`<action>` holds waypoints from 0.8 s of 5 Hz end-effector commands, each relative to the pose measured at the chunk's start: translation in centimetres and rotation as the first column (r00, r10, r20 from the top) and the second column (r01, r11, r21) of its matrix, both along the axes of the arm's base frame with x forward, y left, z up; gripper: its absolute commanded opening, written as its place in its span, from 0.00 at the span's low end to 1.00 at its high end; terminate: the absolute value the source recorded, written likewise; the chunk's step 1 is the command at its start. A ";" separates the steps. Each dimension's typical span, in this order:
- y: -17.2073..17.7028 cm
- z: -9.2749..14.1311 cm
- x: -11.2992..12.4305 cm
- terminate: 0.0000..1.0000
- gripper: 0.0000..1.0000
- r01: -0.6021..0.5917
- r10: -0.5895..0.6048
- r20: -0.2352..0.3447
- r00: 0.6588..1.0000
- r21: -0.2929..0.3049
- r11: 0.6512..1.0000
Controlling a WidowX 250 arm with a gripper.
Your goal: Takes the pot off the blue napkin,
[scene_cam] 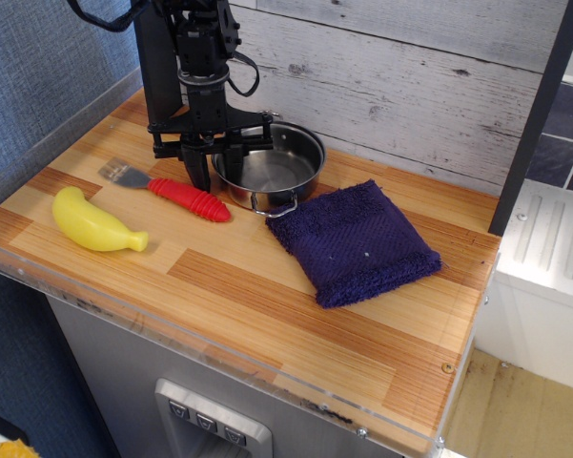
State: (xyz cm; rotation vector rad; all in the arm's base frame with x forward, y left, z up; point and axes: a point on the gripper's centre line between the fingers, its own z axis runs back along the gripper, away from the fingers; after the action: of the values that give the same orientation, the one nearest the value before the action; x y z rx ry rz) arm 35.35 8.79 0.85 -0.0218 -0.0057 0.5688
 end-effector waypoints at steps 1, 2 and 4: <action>0.1 2.5 0.7 0.00 1.00 0.016 -0.017 0.066 0.998 0.012 1.000; 0.2 4.6 1.1 0.00 1.00 0.026 -0.028 0.103 0.994 0.021 0.999; 0.1 9.7 1.7 0.00 1.00 0.055 -0.059 0.177 0.982 0.029 0.998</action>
State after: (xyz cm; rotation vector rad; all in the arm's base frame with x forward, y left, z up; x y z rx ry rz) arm 36.91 8.68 7.96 -0.0538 -0.1075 0.5093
